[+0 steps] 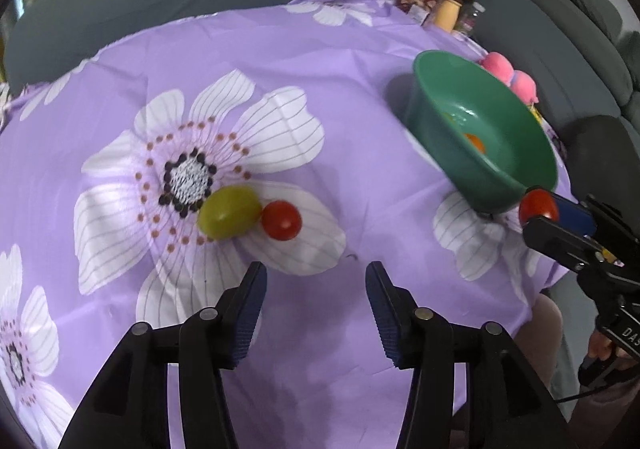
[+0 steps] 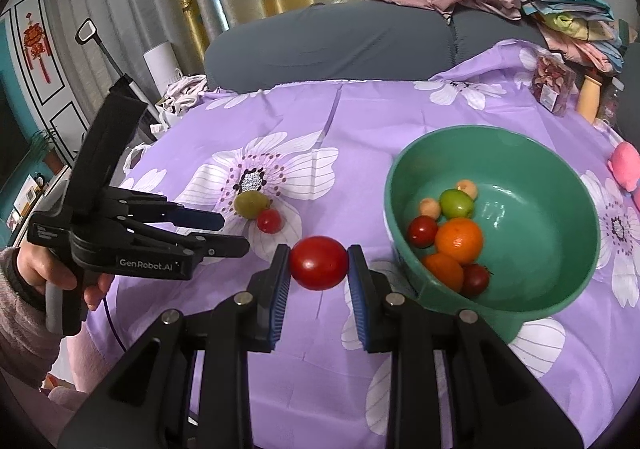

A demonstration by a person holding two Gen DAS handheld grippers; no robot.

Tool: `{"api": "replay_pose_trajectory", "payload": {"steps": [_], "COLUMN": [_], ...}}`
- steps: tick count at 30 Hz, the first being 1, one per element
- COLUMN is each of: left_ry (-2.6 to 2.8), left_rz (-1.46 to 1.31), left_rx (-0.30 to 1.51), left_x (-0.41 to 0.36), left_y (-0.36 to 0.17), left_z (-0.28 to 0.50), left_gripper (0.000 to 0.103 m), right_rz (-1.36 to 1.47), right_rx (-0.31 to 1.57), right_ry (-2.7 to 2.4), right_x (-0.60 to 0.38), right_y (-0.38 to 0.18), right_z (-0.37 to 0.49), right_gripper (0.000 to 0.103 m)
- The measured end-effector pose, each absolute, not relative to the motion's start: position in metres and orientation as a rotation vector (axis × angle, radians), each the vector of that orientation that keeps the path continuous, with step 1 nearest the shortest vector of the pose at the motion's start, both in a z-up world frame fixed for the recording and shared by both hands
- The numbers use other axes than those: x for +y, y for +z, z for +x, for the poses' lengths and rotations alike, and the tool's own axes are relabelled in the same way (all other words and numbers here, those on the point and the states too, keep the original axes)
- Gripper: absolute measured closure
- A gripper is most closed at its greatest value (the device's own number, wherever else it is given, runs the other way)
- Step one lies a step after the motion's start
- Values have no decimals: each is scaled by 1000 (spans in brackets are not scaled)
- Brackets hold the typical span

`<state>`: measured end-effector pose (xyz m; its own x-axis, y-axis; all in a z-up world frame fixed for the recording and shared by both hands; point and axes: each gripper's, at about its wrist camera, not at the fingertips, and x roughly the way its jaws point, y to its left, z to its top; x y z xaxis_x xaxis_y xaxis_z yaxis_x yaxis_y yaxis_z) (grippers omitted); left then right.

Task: Organize fruits

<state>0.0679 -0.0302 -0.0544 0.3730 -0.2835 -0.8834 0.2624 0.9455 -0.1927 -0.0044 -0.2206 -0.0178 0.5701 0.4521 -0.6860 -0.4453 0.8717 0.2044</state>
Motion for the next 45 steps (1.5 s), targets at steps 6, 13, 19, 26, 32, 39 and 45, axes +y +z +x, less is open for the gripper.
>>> {"api": "replay_pose_trajectory", "payload": {"steps": [6, 13, 19, 26, 32, 39, 45], "left_ry": [-350, -326, -312, -290, -268, -265, -318], "left_rz": [-16, -4, -27, -30, 23, 9, -41], "left_rx": [1165, 1187, 1181, 1159, 1147, 1154, 1145], "left_x": [-30, -29, -27, -34, -36, -29, -23], "left_y": [-66, -80, -88, -92, -93, -93, -80], "left_z": [62, 73, 90, 110, 112, 113, 93], "left_gripper": [52, 52, 52, 52, 72, 75, 75], "right_rz": [17, 16, 19, 14, 20, 23, 21], "right_rx": [819, 838, 857, 877, 886, 891, 881], "right_ry": [541, 547, 541, 549, 544, 549, 541], "right_x": [-216, -214, -213, -210, -212, -211, -212], "right_y": [-23, -28, -34, -40, -43, -45, -41], "right_z": [-2, 3, 8, 12, 16, 15, 14], "right_gripper": [74, 74, 74, 74, 74, 74, 74]}}
